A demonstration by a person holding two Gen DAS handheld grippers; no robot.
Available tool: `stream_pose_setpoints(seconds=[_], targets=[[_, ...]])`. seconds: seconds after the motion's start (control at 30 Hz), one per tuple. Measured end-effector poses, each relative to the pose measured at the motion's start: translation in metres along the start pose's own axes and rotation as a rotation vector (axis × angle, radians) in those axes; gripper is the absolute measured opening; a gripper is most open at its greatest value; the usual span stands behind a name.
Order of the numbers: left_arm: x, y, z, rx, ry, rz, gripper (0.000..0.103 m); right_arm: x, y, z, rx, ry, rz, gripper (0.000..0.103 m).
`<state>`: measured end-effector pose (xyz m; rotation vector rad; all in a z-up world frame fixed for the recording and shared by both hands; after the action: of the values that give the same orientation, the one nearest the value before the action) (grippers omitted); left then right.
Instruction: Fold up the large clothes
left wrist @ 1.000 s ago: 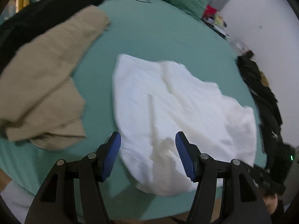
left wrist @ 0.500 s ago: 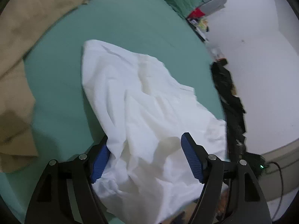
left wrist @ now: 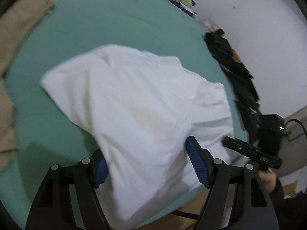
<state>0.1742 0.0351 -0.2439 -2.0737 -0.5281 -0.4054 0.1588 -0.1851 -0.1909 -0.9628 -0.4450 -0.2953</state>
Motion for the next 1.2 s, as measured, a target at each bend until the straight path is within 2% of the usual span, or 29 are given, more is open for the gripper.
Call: stream_pose_setpoints(seconds=[0.07, 0.13, 0.23, 0.3, 0.37, 0.4, 0.43, 0.53, 0.67, 0.87, 1.0, 1.13, 1.2], targets=[[0.008, -0.010, 0.014, 0.088, 0.003, -0.064, 0.076, 0.002, -0.003, 0.002, -0.010, -0.008, -0.010, 0.066], [0.016, -0.025, 0.029, 0.170, -0.038, -0.153, 0.076, 0.005, -0.007, 0.003, -0.025, -0.018, -0.021, 0.066], [0.016, -0.026, 0.046, 0.166, -0.117, -0.152, 0.076, 0.010, -0.012, 0.002, -0.040, -0.031, -0.035, 0.067], [0.012, -0.016, 0.051, 0.132, -0.153, -0.118, 0.076, 0.013, -0.012, 0.000, -0.043, -0.033, -0.039, 0.067], [0.014, -0.015, 0.047, 0.100, -0.135, -0.120, 0.076, 0.014, -0.011, -0.002, -0.044, -0.031, -0.042, 0.067], [0.015, -0.012, 0.044, 0.046, -0.144, -0.107, 0.076, 0.015, -0.010, -0.003, -0.044, -0.030, -0.043, 0.067], [0.015, -0.008, 0.041, -0.043, -0.172, -0.090, 0.076, 0.015, -0.009, -0.004, -0.043, -0.029, -0.042, 0.067], [0.010, 0.005, 0.033, -0.195, -0.199, -0.027, 0.076, 0.018, -0.003, -0.006, -0.043, -0.036, -0.041, 0.068], [0.003, 0.022, 0.008, -0.218, -0.115, 0.027, 0.076, 0.023, 0.004, -0.006, -0.050, -0.056, -0.047, 0.070], [-0.001, 0.031, -0.007, -0.127, 0.020, 0.060, 0.076, 0.025, 0.016, -0.006, -0.045, -0.066, -0.039, 0.073], [0.004, 0.043, -0.026, -0.036, 0.109, 0.032, 0.076, 0.025, 0.022, -0.004, -0.032, -0.061, -0.049, 0.078], [0.001, 0.038, -0.025, 0.032, 0.154, -0.016, 0.076, 0.023, 0.029, -0.003, -0.017, -0.069, -0.073, 0.079], [0.000, 0.036, -0.026, 0.060, 0.172, -0.042, 0.071, 0.021, 0.031, -0.003, -0.008, -0.062, -0.091, 0.079]])
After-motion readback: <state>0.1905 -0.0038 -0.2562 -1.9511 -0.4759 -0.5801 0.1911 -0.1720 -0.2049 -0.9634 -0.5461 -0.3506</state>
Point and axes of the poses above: each gripper's, at about its wrist camera, not at the fingertips, and y roughly the way its jaws point, z to its left, x to its top, the point moved 3 cm from there along y, roughly the way its jaws point, and after that the axes turned 6 degrees about -z, right-handed, at the moved point
